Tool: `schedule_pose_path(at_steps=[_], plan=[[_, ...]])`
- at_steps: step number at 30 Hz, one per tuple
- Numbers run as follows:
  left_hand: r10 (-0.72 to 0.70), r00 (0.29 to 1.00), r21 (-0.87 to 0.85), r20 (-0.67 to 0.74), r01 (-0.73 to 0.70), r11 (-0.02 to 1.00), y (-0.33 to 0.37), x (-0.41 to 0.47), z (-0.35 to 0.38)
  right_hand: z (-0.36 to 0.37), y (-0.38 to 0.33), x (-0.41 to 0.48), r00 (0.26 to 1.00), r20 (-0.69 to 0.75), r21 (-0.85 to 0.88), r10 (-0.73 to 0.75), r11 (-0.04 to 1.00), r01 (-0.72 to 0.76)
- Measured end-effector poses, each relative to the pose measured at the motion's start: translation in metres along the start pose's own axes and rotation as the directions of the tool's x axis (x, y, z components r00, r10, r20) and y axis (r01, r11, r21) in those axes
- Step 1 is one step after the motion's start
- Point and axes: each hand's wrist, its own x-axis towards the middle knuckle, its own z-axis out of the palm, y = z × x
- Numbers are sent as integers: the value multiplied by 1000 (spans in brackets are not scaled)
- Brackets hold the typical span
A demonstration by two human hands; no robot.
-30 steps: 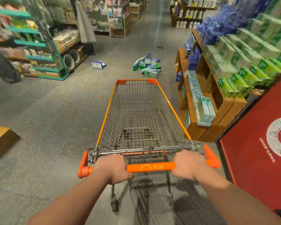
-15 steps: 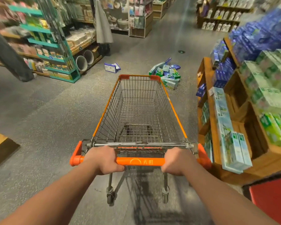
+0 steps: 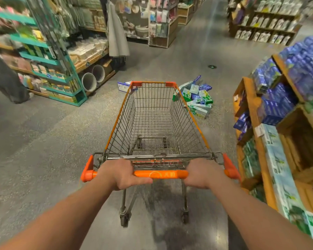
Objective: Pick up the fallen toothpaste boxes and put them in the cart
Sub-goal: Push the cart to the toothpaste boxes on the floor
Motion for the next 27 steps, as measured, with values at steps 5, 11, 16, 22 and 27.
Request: schedule_pose_path(at_steps=[5, 11, 16, 22, 27], plan=[[9, 1000, -12, -7, -9, 1000, -61, 121, -48, -61, 27, 125, 998, 49, -1, 29, 1000, -29], [-54, 997, 36, 50, 52, 998, -116, 248, -114, -128, 59, 259, 996, 87, 12, 19, 1000, -20], [-109, 993, 76, 55, 104, 992, -160, 360, -164, -181, 90, 375, 997, 76, 33, 1, 999, -3], [-139, 990, 106, 2, 138, 985, -210, 486, -218, -242, 129, 507, 998, 66, 16, -5, 1000, 4], [-130, 991, 120, -22, 132, 984, -252, 573, -257, -282, 147, 601, 997, 75, 19, 20, 1000, -22]])
